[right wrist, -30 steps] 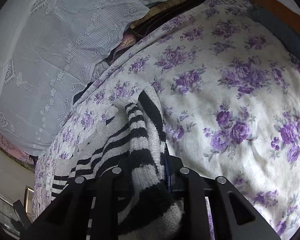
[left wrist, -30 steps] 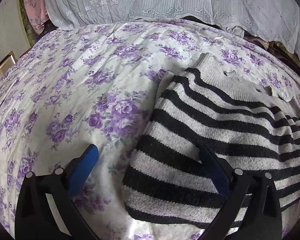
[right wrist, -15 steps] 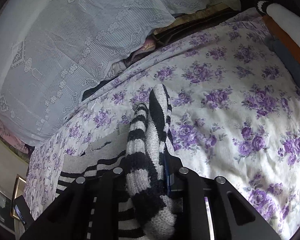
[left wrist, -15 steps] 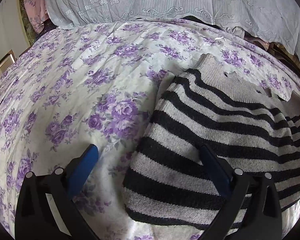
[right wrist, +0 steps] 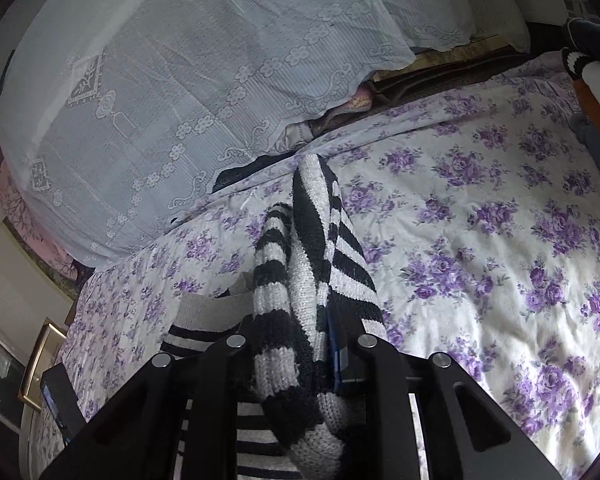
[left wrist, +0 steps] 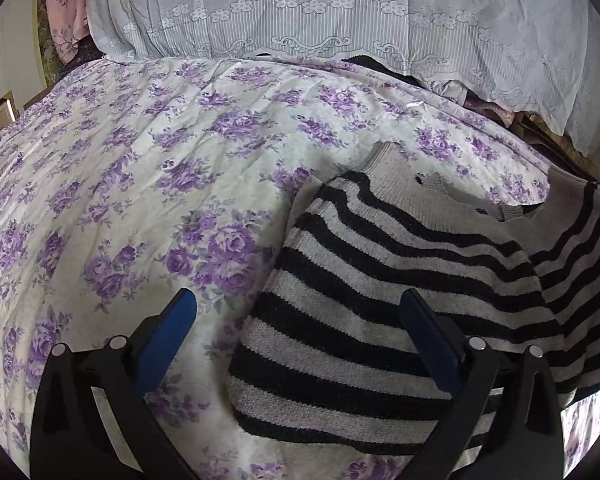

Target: Fold small clothes

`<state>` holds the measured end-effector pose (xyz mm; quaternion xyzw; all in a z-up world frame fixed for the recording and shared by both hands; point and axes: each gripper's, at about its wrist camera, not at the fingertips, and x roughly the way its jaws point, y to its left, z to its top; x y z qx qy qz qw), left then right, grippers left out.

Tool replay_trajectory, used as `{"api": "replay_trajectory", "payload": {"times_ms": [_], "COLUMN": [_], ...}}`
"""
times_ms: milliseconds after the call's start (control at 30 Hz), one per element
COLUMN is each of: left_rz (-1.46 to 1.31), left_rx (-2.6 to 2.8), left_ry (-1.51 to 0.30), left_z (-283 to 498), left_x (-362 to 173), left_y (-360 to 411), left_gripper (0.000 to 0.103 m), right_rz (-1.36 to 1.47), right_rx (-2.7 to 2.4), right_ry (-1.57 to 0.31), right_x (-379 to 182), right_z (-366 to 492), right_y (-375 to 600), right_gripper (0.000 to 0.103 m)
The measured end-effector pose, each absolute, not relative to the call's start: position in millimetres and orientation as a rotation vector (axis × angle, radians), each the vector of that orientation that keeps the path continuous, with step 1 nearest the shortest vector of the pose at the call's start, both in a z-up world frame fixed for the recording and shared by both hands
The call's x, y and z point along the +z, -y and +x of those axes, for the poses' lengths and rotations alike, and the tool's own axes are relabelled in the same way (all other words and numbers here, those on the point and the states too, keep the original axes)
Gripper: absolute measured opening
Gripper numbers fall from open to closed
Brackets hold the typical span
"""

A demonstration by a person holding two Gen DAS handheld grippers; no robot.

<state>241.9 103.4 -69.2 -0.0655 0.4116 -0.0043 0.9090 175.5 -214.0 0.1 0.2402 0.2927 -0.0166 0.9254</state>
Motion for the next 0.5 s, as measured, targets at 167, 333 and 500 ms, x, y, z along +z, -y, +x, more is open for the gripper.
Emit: {"api": "replay_trajectory", "payload": {"times_ms": [167,333,500], "left_rz": [-0.197,-0.108,-0.008], "left_rx": [-0.088,-0.088,-0.135], "left_ry": [-0.868,-0.895,-0.922], "left_z": [253.9,279.7,308.8], "left_x": [-62.6,-54.5,-53.8], "left_y": [-99.3,-56.7,-8.0], "left_gripper": [0.099,0.099,0.099], "right_rz": [0.458,0.401,0.335], "right_rx": [0.013,0.041,0.068], "right_ry": [-0.612,-0.629,-0.648], "right_x": [6.4,8.0,8.9], "right_z": [175.6,175.6,174.8], "right_y": [190.1,171.3,155.0], "right_gripper": [0.021,0.021,0.021]}}
